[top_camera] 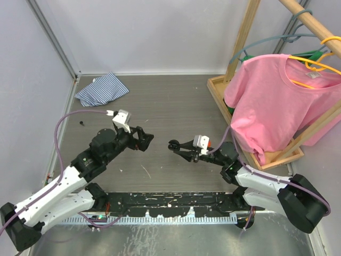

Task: Insert the wireless bluetooth earbuds into the charging case
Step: Move the earbud to the center of the board.

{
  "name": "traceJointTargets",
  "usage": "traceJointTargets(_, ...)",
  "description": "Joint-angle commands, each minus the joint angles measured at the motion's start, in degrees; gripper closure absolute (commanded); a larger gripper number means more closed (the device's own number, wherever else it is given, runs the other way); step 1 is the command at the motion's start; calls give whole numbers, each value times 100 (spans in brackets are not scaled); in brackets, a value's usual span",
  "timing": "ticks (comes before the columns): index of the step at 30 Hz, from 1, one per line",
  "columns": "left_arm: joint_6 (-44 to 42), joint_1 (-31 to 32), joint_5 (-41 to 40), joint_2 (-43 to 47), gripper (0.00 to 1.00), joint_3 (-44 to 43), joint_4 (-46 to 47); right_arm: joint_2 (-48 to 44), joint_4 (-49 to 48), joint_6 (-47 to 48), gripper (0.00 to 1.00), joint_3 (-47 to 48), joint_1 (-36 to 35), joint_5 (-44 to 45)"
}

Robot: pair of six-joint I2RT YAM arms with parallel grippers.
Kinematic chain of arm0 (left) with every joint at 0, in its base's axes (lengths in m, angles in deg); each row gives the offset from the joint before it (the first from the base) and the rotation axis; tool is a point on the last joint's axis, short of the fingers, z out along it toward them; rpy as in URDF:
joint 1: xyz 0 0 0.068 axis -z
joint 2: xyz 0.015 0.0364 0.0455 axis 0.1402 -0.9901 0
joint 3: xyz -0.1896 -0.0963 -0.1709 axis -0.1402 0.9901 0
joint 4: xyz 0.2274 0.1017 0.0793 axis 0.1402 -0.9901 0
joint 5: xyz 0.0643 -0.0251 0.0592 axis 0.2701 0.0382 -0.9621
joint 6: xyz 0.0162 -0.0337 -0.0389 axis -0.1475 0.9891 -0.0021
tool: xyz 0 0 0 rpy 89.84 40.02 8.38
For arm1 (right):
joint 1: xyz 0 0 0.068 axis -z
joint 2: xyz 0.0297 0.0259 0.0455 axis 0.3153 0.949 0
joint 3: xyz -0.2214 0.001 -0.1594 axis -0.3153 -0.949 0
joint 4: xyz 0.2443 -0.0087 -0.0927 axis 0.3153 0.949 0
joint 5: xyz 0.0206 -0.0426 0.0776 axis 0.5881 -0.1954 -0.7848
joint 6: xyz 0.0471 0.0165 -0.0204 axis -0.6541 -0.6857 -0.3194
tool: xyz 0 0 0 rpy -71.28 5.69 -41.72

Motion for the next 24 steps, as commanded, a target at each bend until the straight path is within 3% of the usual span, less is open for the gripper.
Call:
traceJointTargets(1, -131, -80, -929, -374, 10, -518, -846, 200, -1071, 370, 93, -249, 13, 651)
traceJointTargets(9, -65, -750, -1784, -924, 3, -655, -1065, 661, -1681, 387, 94, -421, 9, 986)
traceJointTargets(21, -80, -2948, -1485, -2013, 1, -1371, -1589, 589, -1656, 547, 94, -497, 9, 1332)
traceJointTargets(22, -160, -3544, -1447, -2319, 1, -1470, -1583, 429, -1564, 510, 94, -529, 6, 1313)
traceJointTargets(24, -173, -3923, -1306, -2566, 1, -1550, -1511, 384, -1558, 507, 94, -547, 11, 1356)
